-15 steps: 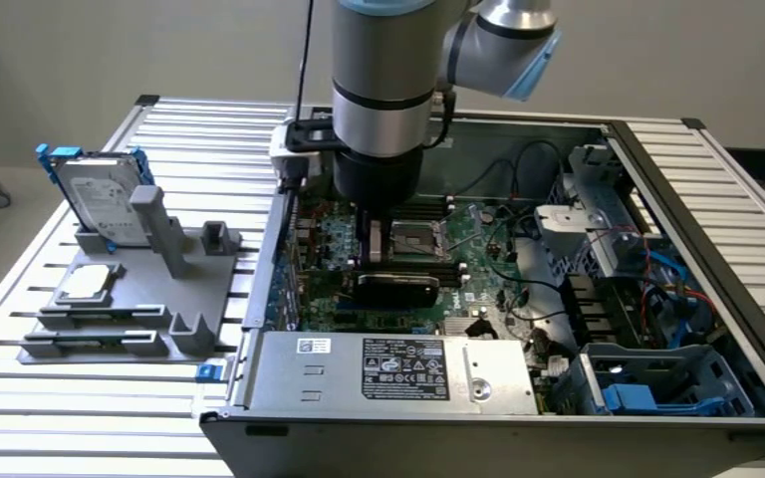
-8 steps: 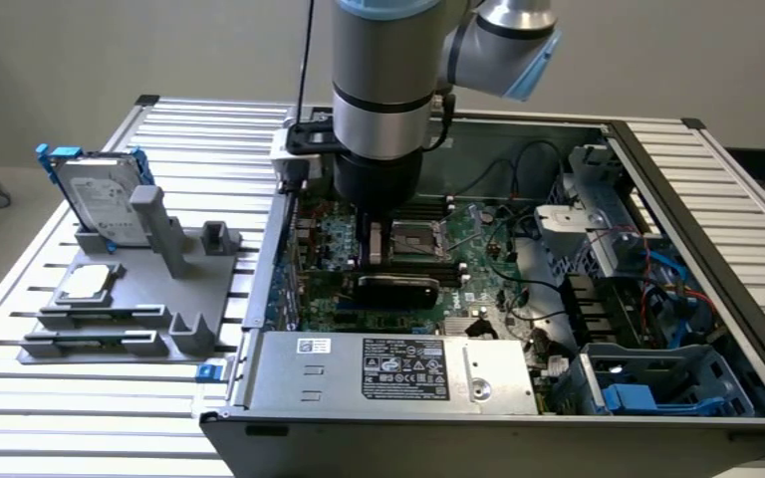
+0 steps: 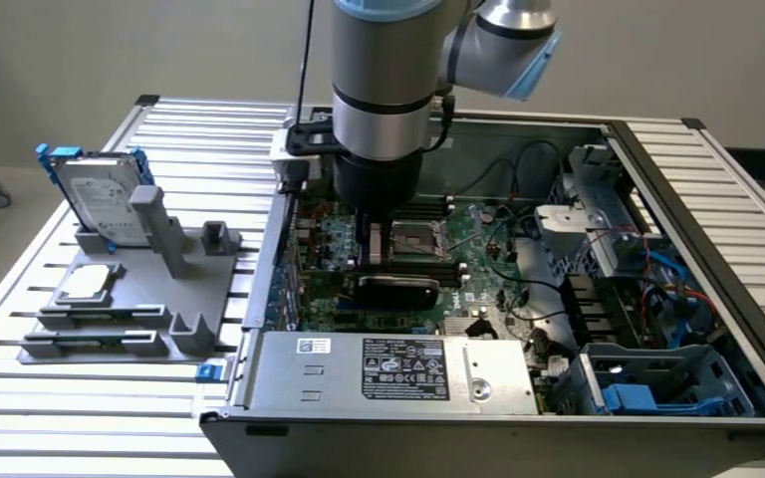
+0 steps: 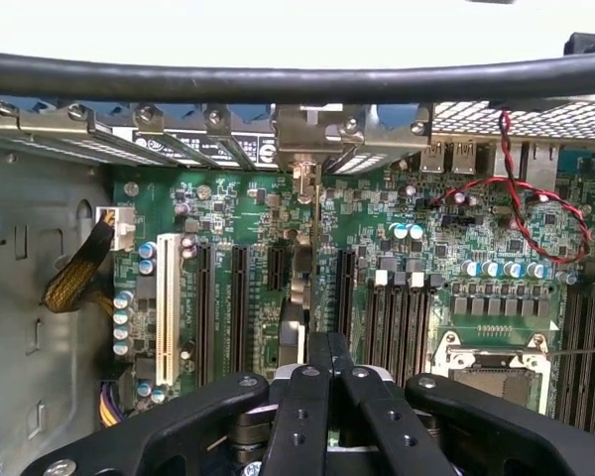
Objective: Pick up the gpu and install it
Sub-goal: 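Press down on the gpu until it lock into place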
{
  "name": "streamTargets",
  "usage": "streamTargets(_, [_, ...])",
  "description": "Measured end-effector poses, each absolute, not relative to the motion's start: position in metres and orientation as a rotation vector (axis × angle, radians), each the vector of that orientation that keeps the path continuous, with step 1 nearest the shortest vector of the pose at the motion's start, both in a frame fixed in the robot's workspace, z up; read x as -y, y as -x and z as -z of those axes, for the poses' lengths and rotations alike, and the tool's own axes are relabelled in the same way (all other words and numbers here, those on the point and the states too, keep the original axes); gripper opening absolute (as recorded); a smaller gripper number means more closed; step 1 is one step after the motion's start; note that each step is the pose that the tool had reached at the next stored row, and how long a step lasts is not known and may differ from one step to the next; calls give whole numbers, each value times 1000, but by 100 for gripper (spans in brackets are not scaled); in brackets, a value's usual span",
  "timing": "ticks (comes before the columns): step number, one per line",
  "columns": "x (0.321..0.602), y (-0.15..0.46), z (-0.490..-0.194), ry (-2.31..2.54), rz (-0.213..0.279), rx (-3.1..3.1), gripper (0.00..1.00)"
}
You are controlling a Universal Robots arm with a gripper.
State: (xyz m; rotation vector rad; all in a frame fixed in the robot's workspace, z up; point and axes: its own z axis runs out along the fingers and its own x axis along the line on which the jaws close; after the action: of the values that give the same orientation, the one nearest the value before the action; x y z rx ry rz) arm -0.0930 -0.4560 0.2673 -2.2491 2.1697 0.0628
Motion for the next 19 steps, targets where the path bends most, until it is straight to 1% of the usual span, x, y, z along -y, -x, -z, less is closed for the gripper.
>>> streamTargets(6, [457, 94, -282, 2250, -62, -2171, 11])
streamTargets(16, [460, 114, -285, 2253, -59, -2173, 11])
streamTargets(19, [462, 117, -285, 2256, -66, -2176, 11])
